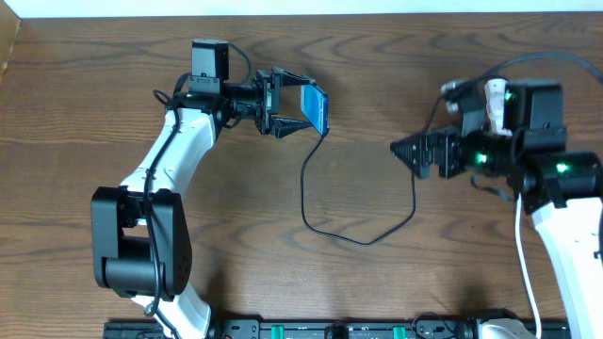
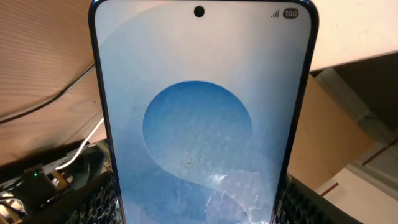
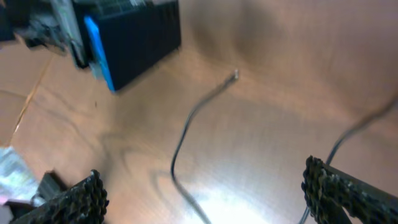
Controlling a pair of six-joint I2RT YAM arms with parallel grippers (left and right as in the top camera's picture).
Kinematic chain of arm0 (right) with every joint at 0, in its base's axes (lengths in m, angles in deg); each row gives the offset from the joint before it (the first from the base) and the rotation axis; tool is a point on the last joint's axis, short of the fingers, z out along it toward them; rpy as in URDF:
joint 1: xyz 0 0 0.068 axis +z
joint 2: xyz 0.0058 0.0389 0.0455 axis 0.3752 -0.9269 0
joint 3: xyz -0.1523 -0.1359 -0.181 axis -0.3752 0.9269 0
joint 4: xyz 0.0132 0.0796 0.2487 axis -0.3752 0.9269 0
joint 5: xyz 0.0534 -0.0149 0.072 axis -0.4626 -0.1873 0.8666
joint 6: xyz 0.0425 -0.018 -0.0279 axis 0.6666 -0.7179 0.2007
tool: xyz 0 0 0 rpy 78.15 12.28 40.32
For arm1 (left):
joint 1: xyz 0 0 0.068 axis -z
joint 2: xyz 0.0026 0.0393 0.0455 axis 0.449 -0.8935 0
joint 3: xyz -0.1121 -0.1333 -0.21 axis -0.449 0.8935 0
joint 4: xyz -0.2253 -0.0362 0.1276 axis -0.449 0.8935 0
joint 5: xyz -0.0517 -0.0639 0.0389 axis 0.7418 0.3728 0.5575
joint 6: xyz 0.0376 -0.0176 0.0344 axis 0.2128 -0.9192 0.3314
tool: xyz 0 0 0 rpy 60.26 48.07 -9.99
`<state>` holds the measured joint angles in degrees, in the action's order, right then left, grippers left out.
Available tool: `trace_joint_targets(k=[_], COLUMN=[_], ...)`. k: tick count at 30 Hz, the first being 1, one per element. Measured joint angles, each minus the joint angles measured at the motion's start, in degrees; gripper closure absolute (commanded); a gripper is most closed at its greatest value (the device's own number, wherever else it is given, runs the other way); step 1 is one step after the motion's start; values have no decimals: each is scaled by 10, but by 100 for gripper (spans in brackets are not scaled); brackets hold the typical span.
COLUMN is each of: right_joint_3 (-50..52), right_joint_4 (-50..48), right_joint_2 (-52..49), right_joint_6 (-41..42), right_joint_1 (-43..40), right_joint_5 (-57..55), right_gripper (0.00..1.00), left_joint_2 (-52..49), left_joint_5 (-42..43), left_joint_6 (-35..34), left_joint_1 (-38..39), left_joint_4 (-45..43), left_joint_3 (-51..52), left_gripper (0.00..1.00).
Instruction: Plug charger to phone and switch on socket
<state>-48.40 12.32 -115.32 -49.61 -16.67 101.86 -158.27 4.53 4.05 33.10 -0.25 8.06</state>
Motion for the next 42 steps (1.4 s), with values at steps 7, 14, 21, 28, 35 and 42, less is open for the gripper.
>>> trace_joint_targets(k=[7, 14, 21, 28, 35, 42], right_joint_3=[-9, -10, -10, -10, -10, -10], right_joint_4=[-94, -139, -200, -232, -288, -333], right_joint_2=[-7, -59, -97, -120, -193, -220], right_joint_6=[38, 90, 130, 172, 201, 216], right_joint_1=[2, 59, 141, 201, 231, 245], right_joint_5=[-2, -7, -34, -85, -122, -141], right_gripper=[12, 23, 26, 33, 45, 58], left_joint_2=[0, 0, 0, 0, 0, 0], left_joint_5=[-20, -31, -52, -54, -54, -54], left_joint_6=[0, 0, 0, 0, 0, 0], left_joint_1=[0, 1, 12, 17, 21, 24], left_joint_4=[0, 0, 0, 0, 0, 0], left_joint_3=[0, 0, 0, 0, 0, 0], left_gripper=[31, 31, 31, 31, 31, 31])
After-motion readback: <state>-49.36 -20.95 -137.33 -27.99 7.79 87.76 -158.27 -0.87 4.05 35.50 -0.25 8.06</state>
